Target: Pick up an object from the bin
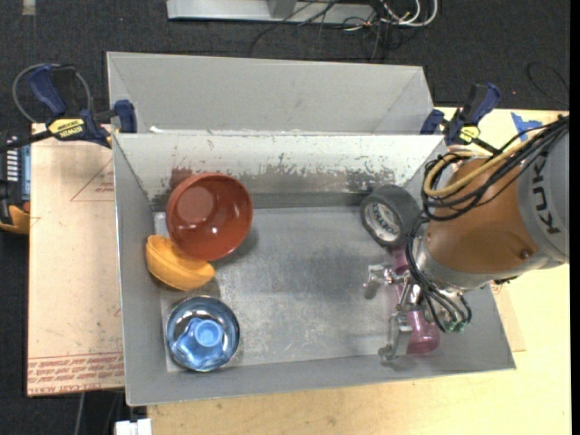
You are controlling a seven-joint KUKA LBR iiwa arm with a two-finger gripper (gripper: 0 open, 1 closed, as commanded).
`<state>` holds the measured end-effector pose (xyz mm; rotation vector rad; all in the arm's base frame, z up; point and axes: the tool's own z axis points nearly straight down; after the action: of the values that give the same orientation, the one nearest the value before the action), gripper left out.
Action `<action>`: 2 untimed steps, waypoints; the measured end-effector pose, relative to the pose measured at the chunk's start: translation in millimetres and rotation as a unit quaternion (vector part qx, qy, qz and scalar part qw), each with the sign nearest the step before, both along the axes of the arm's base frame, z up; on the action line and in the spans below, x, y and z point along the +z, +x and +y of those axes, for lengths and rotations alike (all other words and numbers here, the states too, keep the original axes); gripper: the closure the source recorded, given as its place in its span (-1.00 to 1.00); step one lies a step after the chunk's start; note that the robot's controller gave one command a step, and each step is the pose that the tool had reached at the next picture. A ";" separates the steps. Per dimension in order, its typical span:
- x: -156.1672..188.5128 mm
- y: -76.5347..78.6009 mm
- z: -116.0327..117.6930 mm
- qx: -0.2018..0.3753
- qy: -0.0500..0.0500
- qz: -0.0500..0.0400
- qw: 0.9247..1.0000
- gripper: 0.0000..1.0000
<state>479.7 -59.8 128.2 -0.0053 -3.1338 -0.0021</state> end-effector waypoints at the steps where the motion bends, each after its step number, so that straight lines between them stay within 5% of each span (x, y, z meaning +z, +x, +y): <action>1: 4.2 1.7 0.4 0.002 0.000 -0.004 1.000 -1.00; 2: -59.5 30.8 -29.9 0.312 0.004 -0.002 0.950 -1.00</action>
Offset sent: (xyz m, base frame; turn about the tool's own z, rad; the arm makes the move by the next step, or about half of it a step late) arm 0.0310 -0.0330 -0.0582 -0.6361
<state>510.5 -89.6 68.7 0.9726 -2.9832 -0.0121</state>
